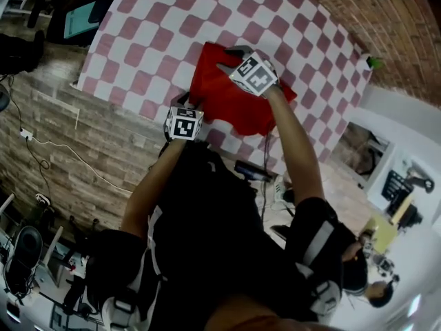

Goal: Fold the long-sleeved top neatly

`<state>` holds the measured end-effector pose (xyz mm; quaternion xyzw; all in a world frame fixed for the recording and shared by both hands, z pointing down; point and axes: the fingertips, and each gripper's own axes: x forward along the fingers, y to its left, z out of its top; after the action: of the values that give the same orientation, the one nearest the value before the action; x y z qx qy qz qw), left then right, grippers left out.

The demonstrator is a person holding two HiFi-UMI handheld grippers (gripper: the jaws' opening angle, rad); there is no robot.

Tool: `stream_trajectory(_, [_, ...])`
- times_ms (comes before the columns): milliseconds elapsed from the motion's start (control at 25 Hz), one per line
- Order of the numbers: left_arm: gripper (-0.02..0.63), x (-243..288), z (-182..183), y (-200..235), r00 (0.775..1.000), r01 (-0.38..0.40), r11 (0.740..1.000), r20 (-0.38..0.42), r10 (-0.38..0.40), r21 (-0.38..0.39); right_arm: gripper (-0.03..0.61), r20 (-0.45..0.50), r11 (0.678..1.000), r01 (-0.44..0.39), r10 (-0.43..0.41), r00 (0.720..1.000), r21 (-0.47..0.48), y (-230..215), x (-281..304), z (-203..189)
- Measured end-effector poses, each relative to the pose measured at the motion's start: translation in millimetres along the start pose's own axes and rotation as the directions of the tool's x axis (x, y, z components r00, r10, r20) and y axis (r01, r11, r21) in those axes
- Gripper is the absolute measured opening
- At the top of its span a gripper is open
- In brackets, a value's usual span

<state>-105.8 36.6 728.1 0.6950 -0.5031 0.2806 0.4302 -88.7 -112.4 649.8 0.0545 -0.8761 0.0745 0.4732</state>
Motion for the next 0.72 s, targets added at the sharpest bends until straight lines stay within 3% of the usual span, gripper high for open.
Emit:
stream_trajectory(240, [0.193, 8.9, -1.2, 2.1, 0.999, 0.011, 1.0, -0.045, -0.011, 0.002, 0.17, -0.125, 0.997, -0.059, 0.052, 0.991, -0.049, -19.0, 36.3, 1.1])
stream_trajectory(600, [0.151, 10.7, -1.5, -2.1, 0.992, 0.064, 0.994, -0.118, -0.053, 0.088, 0.174, -0.279, 0.988, -0.135, 0.109, 0.954, -0.074, -35.2, 81.9, -20.5])
stream_trajectory(720, [0.081, 13.2, -1.2, -3.5, 0.986, 0.103, 0.991, -0.14, -0.09, 0.088, 0.096, -0.292, 0.979, -0.198, 0.175, 0.94, -0.054, -17.3, 82.7, -19.9])
